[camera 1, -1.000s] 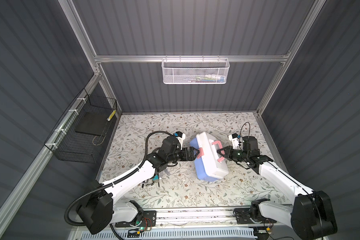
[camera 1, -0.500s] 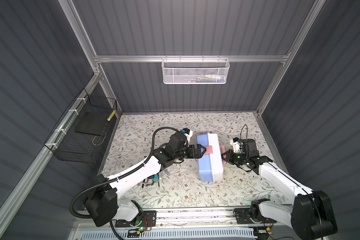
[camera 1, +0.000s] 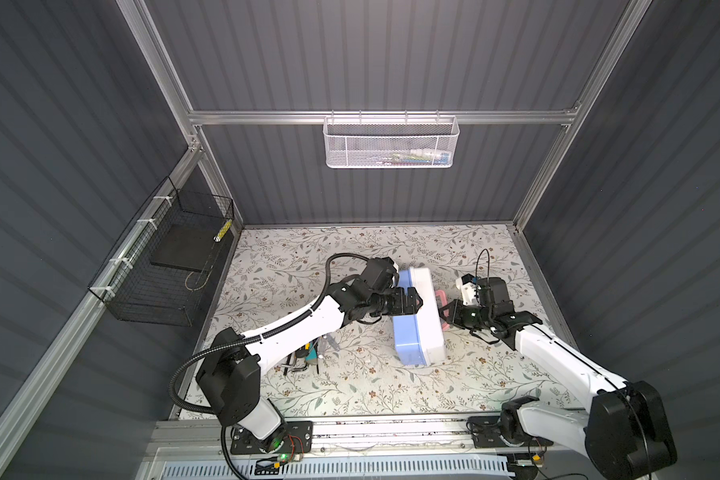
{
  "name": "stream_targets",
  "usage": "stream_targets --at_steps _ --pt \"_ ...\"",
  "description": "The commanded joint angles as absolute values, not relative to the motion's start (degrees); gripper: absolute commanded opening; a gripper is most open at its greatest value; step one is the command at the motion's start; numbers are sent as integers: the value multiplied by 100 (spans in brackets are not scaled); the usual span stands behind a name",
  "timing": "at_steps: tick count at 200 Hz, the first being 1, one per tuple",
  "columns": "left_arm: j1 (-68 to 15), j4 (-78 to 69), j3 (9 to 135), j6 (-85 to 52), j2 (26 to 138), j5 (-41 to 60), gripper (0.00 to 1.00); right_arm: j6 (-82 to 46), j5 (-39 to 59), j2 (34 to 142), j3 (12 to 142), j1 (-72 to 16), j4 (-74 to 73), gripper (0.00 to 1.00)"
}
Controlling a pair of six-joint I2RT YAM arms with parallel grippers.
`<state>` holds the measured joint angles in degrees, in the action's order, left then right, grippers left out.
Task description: Pack the tool kit
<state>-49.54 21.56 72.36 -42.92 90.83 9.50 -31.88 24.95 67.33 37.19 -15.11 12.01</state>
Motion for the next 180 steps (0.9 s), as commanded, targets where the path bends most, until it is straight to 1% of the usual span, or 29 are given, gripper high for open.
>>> stream_targets --at_steps 1,40,75,109,180 --pt "-4980 2394 7424 -4280 9132 1071 100 -3066 2366 6838 3777 -1573 1306 0" --pt "-4975 2228 7446 -4309 9143 1194 100 -3035 2356 6858 3801 -1608 1335 0" --pt "-4983 2731 7676 -4065 8871 738 99 -2963 2285 6855 3840 -1620 1433 0" --pt "-4980 3049 7952 -3706 8868 714 99 -2986 2292 6882 3834 -1626 1417 0" --pt "-4987 2301 7711 -4168 9176 1408 100 -2981 2268 6873 3804 -1644 1415 0"
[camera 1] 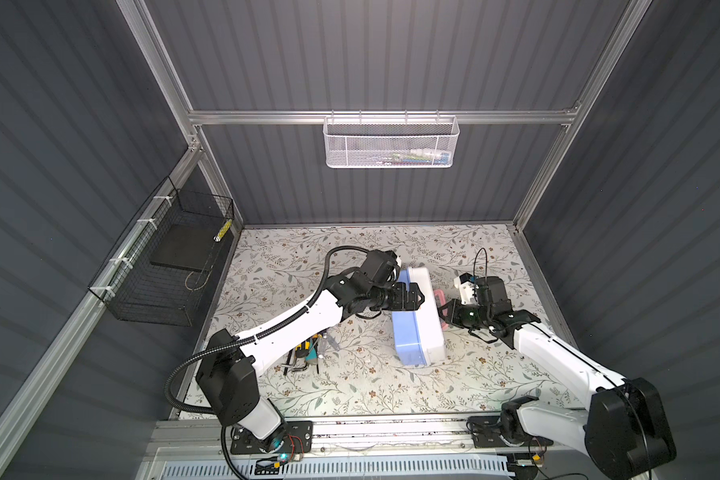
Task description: Pack the tool kit
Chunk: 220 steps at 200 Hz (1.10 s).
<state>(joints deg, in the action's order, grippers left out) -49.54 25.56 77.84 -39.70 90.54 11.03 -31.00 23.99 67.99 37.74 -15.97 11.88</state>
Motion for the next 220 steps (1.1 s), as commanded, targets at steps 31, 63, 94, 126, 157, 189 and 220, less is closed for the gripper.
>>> stream_targets --at_steps 31,63,94,126,157,189,220 --pt "-4988 2465 7697 -4342 9235 1298 100 -2980 2274 6856 3773 -1644 1407 0" --pt "-4991 2337 7582 -4368 9264 1346 99 -2982 2276 6838 3753 -1652 1380 0" --pt "-4990 1768 7366 -4597 9374 1662 99 -3009 2285 6838 3745 -1661 1349 0" --pt "-4988 1667 7306 -4726 9457 1767 100 -3023 2285 6831 3752 -1670 1336 0" --pt "-4981 1278 7101 -4918 9476 2197 99 -3004 2283 6854 3739 -1695 1302 0" --pt "-4988 873 6893 -5062 9461 2355 100 -3067 2398 6882 3722 -1769 1111 0" --pt "-4985 388 6706 -5124 9369 2567 99 -2972 2175 6872 3851 -1925 1156 0"
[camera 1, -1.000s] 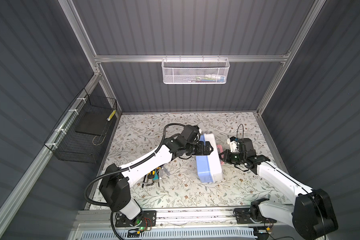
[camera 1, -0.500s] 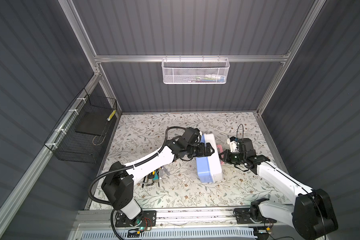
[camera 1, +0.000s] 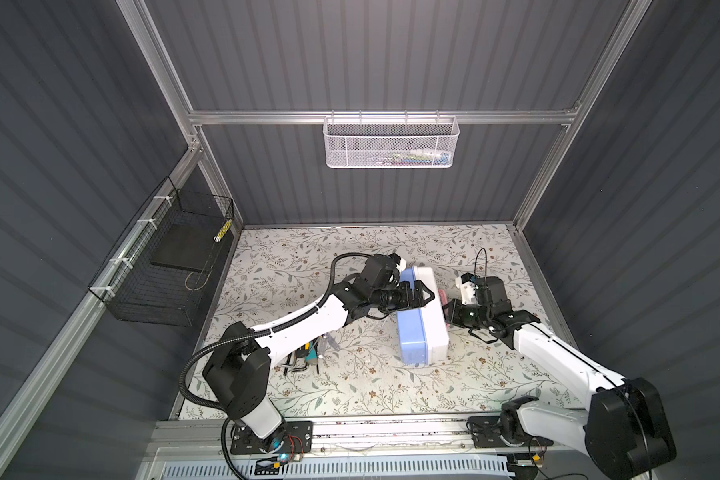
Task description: Pack the tool kit
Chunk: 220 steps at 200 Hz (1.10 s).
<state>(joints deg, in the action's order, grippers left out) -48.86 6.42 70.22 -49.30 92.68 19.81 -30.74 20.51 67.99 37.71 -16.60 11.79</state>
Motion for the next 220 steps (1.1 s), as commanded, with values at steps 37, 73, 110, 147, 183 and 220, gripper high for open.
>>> stream_targets --at_steps 37,73,110,147,183,220 --pt "-4991 -242 6606 -5357 9568 3070 99 -2800 1986 7046 4121 -2110 1447 0" --pt "-4989 426 6846 -4904 9313 2708 100 -2852 1615 6847 4143 -2126 1508 0" --pt "-4935 1890 7373 -3956 8855 1554 99 -2888 1371 6449 4299 -2126 1663 0" --pt "-4610 2217 7197 -3713 8289 1138 100 -3089 1275 6051 4591 -2130 1912 0" --pt "-4343 2307 6823 -3622 7877 879 100 -3232 1074 5996 4641 -2314 1905 0" --pt "-4253 2152 6387 -3640 7687 713 99 -3436 907 6368 4562 -2698 1620 0"
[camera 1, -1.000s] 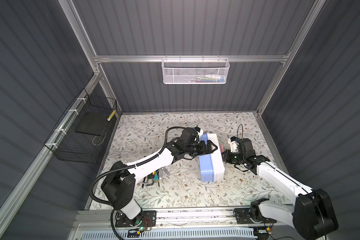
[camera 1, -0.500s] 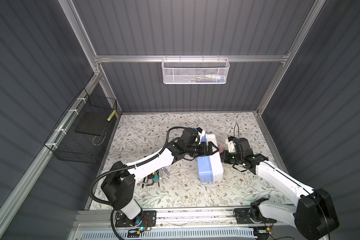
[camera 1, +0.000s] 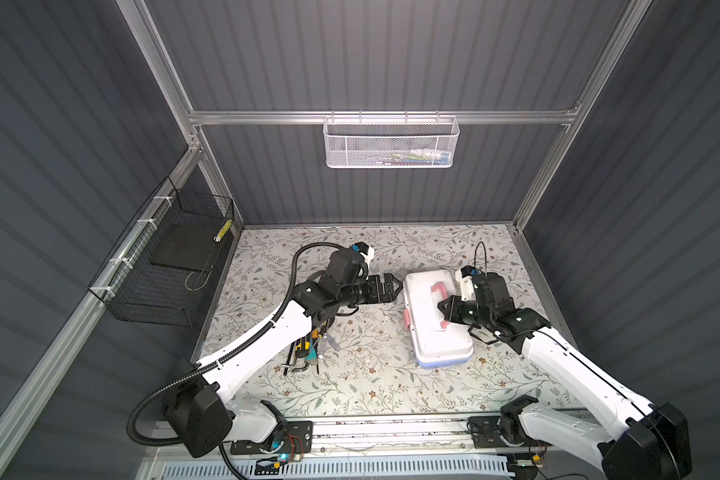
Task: Pack the tool kit
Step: 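Turn the box back flat with the right gripper while the left gripper withdraws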
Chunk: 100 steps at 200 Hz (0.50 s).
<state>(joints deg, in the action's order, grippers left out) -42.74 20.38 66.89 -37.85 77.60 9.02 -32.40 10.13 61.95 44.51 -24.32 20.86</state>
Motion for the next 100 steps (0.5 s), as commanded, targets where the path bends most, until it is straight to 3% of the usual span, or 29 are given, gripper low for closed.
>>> stream_targets --at_steps 1,42,100 --pt "-4254 2148 6380 -3639 7685 713 99 -3436 897 6366 4562 -2711 1614 0" --pt "-4246 2128 6086 -3618 7681 572 99 -3481 680 6958 4631 -2918 1565 0" --pt "-4243 2082 5668 -3476 7766 101 97 -3599 1371 6609 4685 -2778 1376 0"
